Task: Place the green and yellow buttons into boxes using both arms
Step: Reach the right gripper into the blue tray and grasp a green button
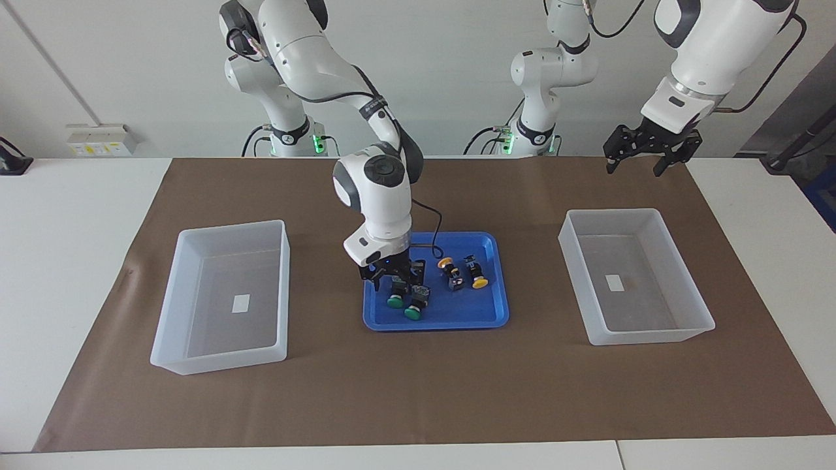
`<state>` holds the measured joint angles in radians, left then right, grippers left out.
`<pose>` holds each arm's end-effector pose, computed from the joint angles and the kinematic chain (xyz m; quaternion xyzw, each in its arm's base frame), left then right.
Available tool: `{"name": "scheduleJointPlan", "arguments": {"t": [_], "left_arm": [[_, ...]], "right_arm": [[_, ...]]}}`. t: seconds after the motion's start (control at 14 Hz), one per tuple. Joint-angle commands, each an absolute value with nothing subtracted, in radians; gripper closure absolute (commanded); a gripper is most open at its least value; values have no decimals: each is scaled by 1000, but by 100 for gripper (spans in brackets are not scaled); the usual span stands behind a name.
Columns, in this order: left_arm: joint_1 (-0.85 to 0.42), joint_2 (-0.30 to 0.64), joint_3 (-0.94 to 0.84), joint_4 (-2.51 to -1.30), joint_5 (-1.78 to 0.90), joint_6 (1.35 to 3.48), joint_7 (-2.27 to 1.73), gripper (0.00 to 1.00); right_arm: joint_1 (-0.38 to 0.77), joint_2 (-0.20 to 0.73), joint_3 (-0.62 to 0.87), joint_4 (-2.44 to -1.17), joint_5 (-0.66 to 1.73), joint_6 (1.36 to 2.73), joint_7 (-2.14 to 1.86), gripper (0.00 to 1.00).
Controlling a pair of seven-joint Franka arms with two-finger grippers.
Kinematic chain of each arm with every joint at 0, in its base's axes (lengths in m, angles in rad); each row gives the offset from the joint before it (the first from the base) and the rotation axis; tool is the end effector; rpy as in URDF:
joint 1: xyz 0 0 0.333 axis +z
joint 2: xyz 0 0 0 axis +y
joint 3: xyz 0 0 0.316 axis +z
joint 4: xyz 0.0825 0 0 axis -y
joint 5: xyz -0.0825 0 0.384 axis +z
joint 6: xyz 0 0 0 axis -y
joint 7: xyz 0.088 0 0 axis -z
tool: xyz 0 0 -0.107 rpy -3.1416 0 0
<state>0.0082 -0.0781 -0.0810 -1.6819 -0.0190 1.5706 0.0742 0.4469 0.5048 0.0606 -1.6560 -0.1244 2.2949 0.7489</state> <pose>0.5269 -0.0421 0.6143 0.9972 -0.0731 -0.0167 0.0064 0.6082 0.3292 0.3309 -0.9933 0.0870 -0.0753 0.0115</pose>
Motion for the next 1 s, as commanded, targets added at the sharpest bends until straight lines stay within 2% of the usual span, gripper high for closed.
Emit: {"name": "scheduleJointPlan", "arguments": {"t": [0.0,0.43,0.5,0.64,0.71,0.79,0.93], "left_arm": [[6,-83,-81,-1689,-3,1574,77,0],[6,-89,-81,-1701,-2,1582,77,0],[6,-89,-81,-1701,-2,1582,77,0],[6,-89,-81,-1703,-3,1582,77,0],[6,-89,-81,-1703,-3,1582,77,0],[6,-89,-81,-1703,-3,1582,77,0],[6,-92,-81,-1707,-3,1586,78,0]], "right_arm": [[449,508,64,-1681,-143,2322,749,19],[453,494,64,-1775,-143,2416,735,22],[454,492,64,-1776,-143,2416,738,30],[456,492,64,-1778,-143,2416,744,58],[460,492,64,-1779,-143,2415,739,85],[472,492,64,-1778,-143,2414,742,100],[474,489,64,-1764,-143,2407,746,100]]}}
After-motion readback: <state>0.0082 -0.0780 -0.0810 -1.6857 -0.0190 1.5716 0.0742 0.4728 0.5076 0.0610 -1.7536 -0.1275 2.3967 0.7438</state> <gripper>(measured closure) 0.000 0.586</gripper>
